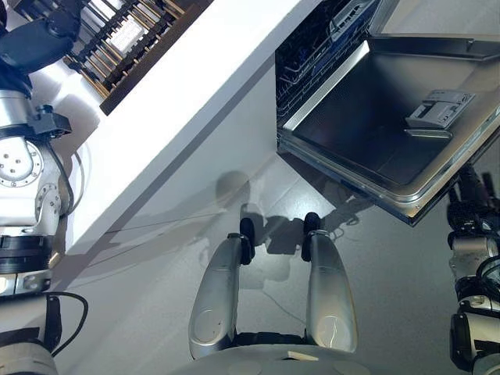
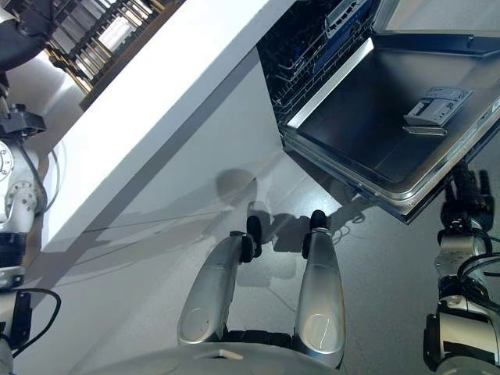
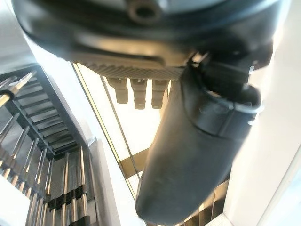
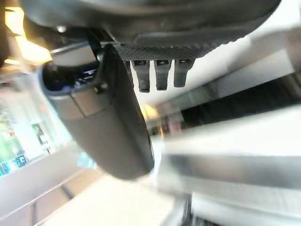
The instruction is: Pick up plates and place into dishwasher.
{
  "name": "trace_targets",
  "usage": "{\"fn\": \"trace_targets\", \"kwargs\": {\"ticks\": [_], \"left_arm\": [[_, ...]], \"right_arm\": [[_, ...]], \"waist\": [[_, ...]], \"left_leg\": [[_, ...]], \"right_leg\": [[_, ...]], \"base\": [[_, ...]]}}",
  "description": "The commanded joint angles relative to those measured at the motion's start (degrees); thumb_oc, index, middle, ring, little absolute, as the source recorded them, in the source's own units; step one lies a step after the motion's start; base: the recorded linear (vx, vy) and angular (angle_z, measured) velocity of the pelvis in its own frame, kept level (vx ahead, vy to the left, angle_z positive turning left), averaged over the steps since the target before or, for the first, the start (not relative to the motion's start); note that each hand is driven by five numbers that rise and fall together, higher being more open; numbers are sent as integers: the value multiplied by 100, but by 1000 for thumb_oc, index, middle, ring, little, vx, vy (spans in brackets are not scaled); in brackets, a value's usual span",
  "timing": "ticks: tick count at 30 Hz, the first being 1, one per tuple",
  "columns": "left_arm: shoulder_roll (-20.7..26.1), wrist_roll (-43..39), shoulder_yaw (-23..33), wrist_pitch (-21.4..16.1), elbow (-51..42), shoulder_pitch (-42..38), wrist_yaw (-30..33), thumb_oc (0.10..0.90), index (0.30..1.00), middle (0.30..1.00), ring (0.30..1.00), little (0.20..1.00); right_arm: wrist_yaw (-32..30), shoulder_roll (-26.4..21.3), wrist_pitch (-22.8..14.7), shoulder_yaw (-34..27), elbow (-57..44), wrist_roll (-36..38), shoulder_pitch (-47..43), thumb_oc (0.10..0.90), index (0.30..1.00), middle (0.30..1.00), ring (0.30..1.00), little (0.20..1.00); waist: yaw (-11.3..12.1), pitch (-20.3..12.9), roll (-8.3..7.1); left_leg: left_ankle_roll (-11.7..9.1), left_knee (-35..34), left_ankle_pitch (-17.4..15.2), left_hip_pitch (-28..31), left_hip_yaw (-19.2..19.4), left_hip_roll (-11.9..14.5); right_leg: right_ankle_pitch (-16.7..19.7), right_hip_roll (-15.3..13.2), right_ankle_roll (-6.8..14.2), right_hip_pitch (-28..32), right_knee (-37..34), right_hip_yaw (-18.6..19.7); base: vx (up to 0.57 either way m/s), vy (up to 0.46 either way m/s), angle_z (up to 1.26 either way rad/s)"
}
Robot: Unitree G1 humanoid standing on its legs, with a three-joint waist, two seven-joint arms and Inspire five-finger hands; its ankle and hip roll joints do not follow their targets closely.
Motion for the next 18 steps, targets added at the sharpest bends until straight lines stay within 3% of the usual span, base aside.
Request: {"fn": "trace_targets", "kwargs": {"ticks": [1,7,14,18], "left_arm": [[-475,388,6,-711,139,312,82,800,900,900,900,900],[-455,406,-75,-719,46,351,11,800,900,900,900,900],[-518,446,-43,-835,-2,609,-2,800,900,900,900,900],[-526,437,-45,-871,71,598,-27,800,900,900,900,900]], "right_arm": [[1315,566,888,728,-590,140,-509,800,900,900,900,900],[1977,556,1496,1360,-1693,87,-775,800,900,900,900,900],[2616,806,1735,1877,-3863,-165,-818,800,900,900,900,900],[2623,1019,1786,2024,-4726,-479,-973,800,900,900,900,900]], "waist": [[215,-4,-205],[326,4,-286],[378,4,-426],[400,4,-486]], "left_leg": [[437,-480,-242,223,260,-497],[468,-662,-25,283,291,-446],[496,-844,53,471,277,-443],[498,-889,59,547,270,-442]], "right_leg": [[-704,379,-328,141,514,-524],[-440,309,-308,196,291,-602],[-271,304,-213,438,-77,-620],[-213,316,-183,566,-235,-628]], "base": [[86,42,-5],[-32,21,-4],[3,5,-8],[3,6,-10]]}}
